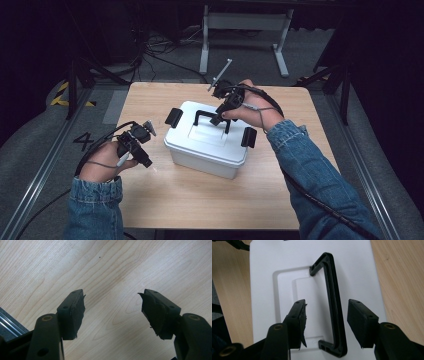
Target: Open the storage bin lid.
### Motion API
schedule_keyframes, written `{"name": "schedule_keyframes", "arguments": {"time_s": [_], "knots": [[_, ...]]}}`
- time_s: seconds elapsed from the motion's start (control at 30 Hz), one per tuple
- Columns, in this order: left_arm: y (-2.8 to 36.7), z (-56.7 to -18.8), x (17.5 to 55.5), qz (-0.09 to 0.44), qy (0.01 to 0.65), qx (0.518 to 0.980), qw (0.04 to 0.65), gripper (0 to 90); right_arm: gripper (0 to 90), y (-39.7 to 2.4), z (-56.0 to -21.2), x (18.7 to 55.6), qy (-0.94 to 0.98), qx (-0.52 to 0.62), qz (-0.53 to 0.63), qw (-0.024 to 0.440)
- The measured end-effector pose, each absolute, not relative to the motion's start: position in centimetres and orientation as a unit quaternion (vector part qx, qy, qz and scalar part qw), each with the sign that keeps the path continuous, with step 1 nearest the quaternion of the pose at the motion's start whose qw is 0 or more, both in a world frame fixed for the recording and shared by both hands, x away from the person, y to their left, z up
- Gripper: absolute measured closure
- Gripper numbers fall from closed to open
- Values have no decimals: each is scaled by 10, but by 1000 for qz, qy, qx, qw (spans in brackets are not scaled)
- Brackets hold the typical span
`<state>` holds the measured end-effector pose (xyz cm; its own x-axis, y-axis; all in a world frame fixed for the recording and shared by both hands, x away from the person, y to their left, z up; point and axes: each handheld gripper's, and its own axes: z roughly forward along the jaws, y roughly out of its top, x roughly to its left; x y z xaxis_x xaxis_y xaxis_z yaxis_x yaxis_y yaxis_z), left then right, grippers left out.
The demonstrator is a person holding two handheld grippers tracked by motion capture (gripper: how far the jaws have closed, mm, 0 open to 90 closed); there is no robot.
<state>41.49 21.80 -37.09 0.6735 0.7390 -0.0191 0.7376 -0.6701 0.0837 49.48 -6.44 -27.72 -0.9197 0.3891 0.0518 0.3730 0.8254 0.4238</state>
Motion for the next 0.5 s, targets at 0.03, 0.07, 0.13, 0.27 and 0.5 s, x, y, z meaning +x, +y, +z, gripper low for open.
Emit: {"name": "schedule_keyframes", "arguments": {"time_s": [0.03, 0.07, 0.13, 0.27, 0.5], "knots": [[217, -371, 416, 5, 401, 915, 40, 354, 494, -59, -281, 498, 957, 193, 216, 18], [217, -371, 416, 5, 401, 915, 40, 354, 494, -59, -281, 498, 957, 193, 216, 18], [217, -372, 416, 7, 400, 916, 39, 354, 493, -55, -284, 501, 958, 192, 212, 18], [215, -373, 418, 8, 398, 917, 38, 354, 521, -48, -291, 507, 960, 195, 202, 15], [213, -374, 420, 8, 397, 917, 39, 356, 670, -47, -293, 509, 964, 188, 188, 17]]}}
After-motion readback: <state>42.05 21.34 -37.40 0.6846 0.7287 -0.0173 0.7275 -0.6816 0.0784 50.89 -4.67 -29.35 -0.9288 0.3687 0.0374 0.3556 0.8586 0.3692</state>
